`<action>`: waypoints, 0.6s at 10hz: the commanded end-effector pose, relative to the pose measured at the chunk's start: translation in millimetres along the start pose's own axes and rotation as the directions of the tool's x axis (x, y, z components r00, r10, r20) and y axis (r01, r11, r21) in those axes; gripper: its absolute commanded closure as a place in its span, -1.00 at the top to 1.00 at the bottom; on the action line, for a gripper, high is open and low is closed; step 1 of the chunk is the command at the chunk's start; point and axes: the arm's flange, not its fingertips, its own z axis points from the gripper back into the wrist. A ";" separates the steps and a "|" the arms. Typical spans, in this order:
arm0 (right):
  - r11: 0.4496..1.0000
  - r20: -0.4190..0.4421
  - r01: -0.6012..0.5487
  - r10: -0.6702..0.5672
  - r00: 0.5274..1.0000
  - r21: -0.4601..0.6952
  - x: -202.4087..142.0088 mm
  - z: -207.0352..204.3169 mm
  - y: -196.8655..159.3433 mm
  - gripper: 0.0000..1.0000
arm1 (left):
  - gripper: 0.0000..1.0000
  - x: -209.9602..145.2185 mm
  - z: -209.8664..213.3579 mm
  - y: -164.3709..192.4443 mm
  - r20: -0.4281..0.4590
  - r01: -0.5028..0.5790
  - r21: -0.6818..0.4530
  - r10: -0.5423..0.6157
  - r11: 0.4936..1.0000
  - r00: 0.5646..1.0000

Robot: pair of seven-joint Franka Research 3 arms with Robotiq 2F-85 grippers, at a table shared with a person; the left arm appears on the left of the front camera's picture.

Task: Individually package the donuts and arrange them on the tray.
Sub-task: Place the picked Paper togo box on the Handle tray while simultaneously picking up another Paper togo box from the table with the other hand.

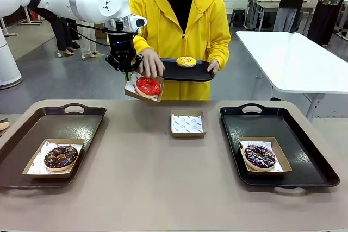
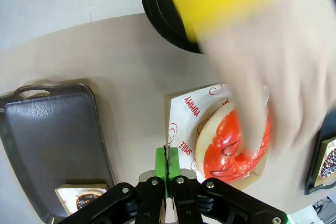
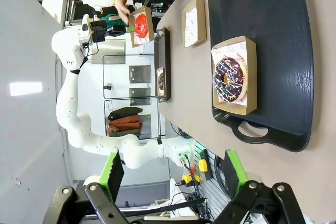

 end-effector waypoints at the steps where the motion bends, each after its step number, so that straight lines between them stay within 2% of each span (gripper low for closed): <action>1: 1.000 0.003 0.003 -0.003 1.000 0.009 -0.3 0.7 2.9 1.00 | -1.00 1.0 0.9 2.6 0.001 0.015 -0.012 -0.015 1.000 1.000; 6: 1.000 0.003 0.003 -0.003 1.000 0.009 -0.3 0.7 2.9 1.00 | -1.00 1.0 0.9 2.6 0.001 0.015 -0.012 -0.015 1.000 1.000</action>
